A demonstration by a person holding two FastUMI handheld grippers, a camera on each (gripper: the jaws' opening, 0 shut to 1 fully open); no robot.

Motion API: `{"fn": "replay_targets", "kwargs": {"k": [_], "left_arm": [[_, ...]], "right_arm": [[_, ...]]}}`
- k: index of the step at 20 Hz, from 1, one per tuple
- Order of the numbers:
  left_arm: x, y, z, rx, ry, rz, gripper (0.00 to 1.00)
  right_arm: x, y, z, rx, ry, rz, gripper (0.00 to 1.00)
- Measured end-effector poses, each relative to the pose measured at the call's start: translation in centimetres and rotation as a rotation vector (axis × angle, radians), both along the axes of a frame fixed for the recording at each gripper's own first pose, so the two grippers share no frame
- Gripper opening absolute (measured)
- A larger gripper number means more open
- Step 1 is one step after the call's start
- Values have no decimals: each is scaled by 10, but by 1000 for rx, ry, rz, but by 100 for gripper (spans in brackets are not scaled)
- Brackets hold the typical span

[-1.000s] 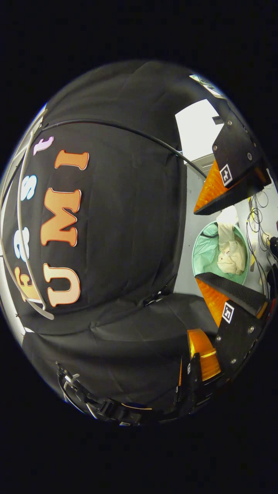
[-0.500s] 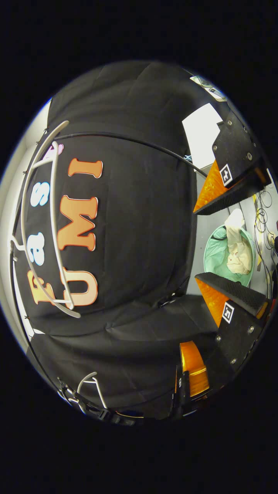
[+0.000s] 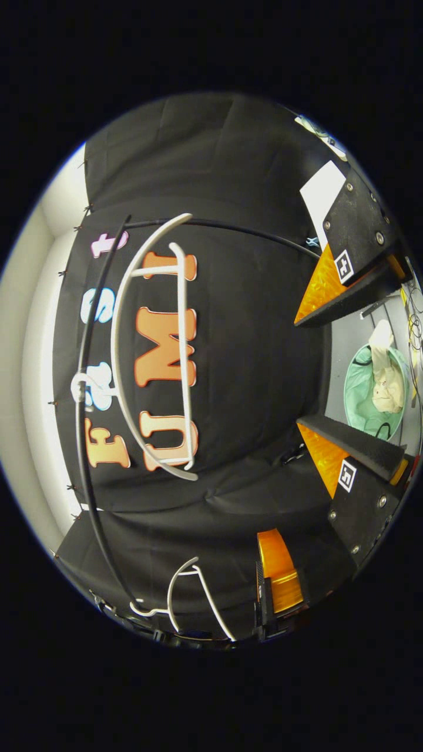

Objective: Grasp the clothes on the hanger with both hands and then place them into the laundry hamper below.

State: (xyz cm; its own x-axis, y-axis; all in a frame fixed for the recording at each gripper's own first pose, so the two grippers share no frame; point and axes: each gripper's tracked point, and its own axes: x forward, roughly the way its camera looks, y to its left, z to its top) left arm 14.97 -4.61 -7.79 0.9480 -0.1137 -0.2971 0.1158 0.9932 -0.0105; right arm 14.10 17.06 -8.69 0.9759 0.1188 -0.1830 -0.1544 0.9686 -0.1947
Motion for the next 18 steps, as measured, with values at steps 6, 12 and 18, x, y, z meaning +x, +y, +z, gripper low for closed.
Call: {"fn": "replay_targets", "kwargs": {"k": [6,12,18], "left_arm": [[-2,-5,69,6,-149,-19,97],[-25,17,120,4,-279,1,94],[-36,31,152,-10,-353,20,94]], "right_arm": [[-19,19,57,8,-104,51,93],[-41,31,105,21,-178,80,93],[-52,38,128,49,-229,95,93]]}}
